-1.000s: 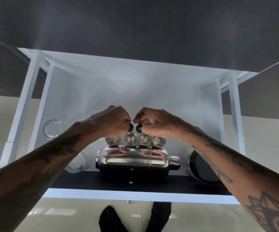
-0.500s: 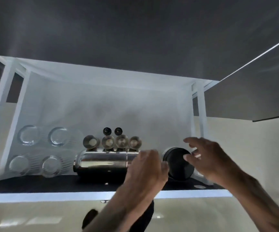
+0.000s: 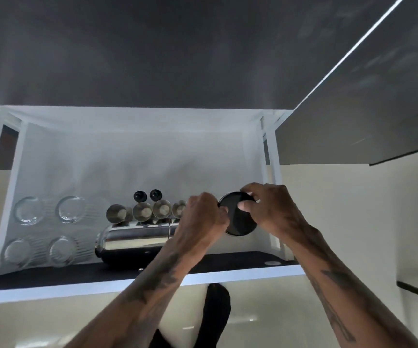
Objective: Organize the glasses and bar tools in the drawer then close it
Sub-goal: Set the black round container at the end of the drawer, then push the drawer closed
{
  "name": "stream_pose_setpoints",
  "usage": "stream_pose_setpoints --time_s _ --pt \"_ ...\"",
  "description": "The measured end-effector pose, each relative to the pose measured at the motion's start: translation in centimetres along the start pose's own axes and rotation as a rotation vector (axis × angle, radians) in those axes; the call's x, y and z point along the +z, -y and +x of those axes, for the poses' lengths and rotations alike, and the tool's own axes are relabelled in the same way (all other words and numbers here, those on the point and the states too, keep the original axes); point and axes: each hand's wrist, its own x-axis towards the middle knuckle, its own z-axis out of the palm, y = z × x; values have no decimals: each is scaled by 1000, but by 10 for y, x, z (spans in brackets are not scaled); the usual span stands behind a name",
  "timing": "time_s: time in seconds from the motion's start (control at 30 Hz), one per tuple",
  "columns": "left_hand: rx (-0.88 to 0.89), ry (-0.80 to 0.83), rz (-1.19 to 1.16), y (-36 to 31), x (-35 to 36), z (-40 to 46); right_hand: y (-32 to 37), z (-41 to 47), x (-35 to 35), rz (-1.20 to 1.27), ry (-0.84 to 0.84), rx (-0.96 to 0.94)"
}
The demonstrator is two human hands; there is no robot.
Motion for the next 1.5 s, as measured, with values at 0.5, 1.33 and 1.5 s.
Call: stream_pose_setpoints --time_s 0.5,1.33,1.5 --pt "172 124 166 33 -5 -49 -9 -40 27 -64 -14 196" --pt "396 -513 609 194 -60 -124 88 -127 169 -277 -457 -332" --pt "375 -525 641 185 -72 -96 98 -98 160 -311 -455 -306"
